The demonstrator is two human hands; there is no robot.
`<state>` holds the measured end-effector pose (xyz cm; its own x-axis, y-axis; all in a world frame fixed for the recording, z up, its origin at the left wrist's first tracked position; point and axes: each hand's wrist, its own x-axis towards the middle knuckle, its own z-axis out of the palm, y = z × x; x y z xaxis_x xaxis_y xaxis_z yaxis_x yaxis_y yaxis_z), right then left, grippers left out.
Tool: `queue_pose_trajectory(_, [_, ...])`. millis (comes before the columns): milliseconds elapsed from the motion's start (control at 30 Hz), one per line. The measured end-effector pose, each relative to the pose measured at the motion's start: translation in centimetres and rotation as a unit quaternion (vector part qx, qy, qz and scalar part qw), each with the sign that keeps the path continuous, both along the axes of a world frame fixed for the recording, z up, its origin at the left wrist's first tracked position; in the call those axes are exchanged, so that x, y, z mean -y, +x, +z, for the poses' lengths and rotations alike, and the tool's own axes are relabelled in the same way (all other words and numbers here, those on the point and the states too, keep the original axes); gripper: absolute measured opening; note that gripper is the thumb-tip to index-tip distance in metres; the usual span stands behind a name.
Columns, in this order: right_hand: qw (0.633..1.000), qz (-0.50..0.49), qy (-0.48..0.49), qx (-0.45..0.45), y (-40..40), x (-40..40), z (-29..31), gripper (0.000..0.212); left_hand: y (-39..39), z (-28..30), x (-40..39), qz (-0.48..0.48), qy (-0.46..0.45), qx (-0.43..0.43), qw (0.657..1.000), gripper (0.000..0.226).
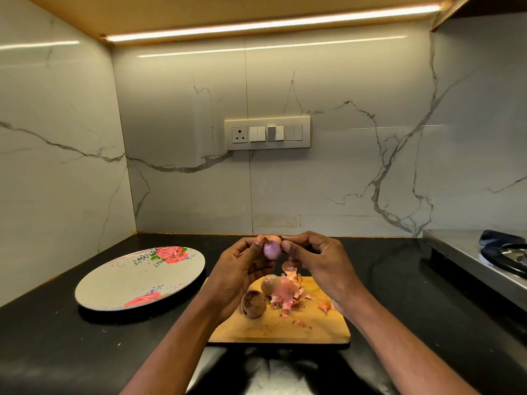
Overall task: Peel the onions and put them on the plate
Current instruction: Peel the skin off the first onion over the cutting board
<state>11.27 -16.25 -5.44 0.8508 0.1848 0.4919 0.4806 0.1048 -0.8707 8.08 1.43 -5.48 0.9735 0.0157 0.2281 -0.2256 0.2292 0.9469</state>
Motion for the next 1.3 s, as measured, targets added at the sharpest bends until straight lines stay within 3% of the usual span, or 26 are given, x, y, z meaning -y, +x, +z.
queue_pose_trajectory(333, [0.998,0.03,-0.061,0.001,-0.45,0.02,0.3,0.025,-0.03,0.15,-0.04,0.009,-0.01,0.004,1.0,0.032])
queue_pose_trajectory(567, [0.999,-0.005,-0.04,-0.014,-0.33,0.06,0.25,0.025,0.03,0.11,-0.05,-0.01,-0.004,0.001,1.0,0.037])
queue_pose_trajectory(967, [0.996,0.02,-0.081,0.018,-0.3,0.52,0.65,0.053,0.0,-0.03,-0.19,0.021,0.034,0.018,0.999,0.044])
queue_pose_trajectory(1300, [0.994,-0.019,-0.098,0.04,-0.31,0.06,0.37,0.03,-0.21,0.16,-0.09,0.016,0.096,0.057,0.994,0.053])
